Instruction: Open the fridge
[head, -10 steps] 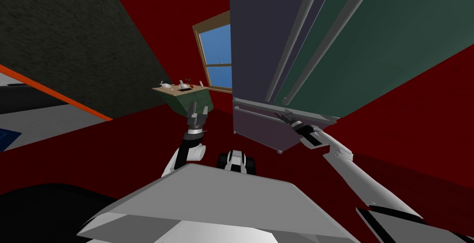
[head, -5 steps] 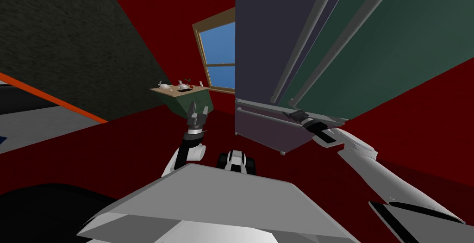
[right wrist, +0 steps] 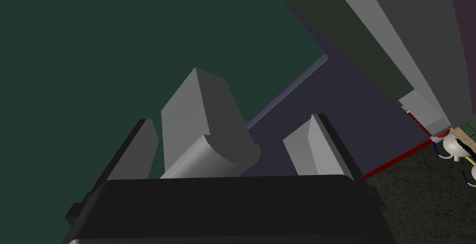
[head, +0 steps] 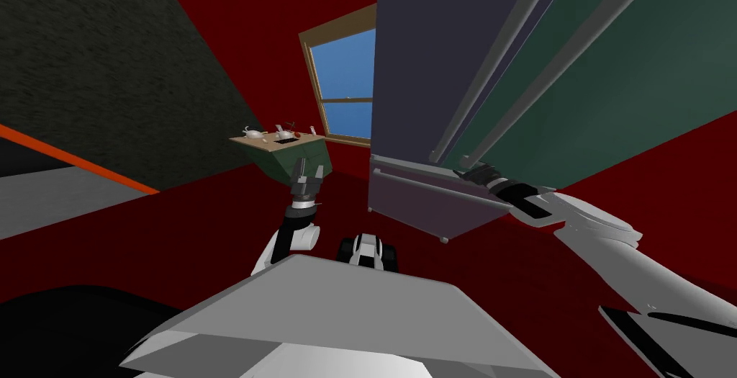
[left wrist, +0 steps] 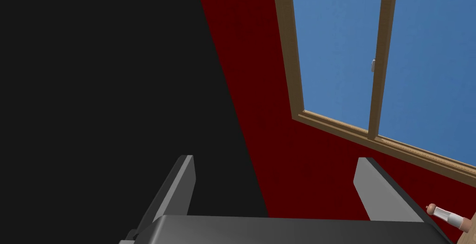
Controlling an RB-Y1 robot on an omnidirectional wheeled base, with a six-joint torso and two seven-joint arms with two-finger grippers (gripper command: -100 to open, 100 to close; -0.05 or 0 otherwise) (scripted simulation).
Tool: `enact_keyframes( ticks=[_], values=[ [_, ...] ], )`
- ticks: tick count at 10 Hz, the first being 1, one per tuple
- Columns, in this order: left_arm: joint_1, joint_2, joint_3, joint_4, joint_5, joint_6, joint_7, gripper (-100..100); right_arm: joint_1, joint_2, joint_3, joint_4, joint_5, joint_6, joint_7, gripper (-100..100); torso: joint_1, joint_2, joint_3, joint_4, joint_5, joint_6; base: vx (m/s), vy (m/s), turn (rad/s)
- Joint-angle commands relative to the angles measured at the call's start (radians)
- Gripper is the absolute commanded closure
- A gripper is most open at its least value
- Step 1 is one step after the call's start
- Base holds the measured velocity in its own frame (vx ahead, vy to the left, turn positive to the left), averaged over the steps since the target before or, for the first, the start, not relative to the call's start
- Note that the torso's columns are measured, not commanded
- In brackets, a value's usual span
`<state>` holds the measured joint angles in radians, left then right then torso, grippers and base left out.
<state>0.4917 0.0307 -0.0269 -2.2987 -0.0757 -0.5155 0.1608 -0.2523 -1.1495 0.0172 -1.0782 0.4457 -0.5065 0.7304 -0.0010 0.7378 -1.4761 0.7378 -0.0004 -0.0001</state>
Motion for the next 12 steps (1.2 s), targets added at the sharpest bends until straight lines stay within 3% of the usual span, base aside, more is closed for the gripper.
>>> enact_keyframes(
  ticks=[1,2,3,6,11,12],
  values=[
    [0.0,0.0,0.0,0.0,0.0,0.0,0.0,0,-0.001,-0.002,-0.001,0.004,0.001,0.0,0.004,-100,-0.002,0.001,0.001,0.0,-0.001,-0.001,0.004,0.006,-0.008],
    [0.0,0.0,0.0,0.0,0.0,0.0,0.0,0,-0.001,-0.002,-0.001,0.004,0.0,0.001,0.004,100,-0.001,0.001,0.001,0.0,-0.001,-0.001,0.006,-0.005,-0.018],
    [0.0,0.0,0.0,0.0,0.0,0.0,0.0,0,0.001,-0.008,0.008,-0.028,-0.006,-0.04,-0.001,100,0.001,0.001,0.001,-0.001,-0.001,-0.002,-0.084,-0.139,-0.029],
    [0.0,0.0,0.0,0.0,0.0,0.0,0.0,0,0.003,-0.01,0.014,-0.044,-0.009,-0.062,-0.003,100,0.003,0.006,0.004,0.001,0.0,0.0,-0.138,-0.149,0.035],
    [0.0,0.0,0.0,0.0,0.0,0.0,0.0,0,0.013,-0.018,0.045,-0.127,-0.024,-0.17,-0.014,100,0.002,0.005,0.003,0.002,0.001,-0.001,-0.163,-0.159,0.014],
    [0.0,0.0,0.0,0.0,0.0,0.0,0.0,0,0.013,-0.018,0.045,-0.127,-0.024,-0.17,-0.014,100,0.004,0.003,0.002,0.002,0.002,0.0,-0.114,-0.114,-0.01]
  ],
)
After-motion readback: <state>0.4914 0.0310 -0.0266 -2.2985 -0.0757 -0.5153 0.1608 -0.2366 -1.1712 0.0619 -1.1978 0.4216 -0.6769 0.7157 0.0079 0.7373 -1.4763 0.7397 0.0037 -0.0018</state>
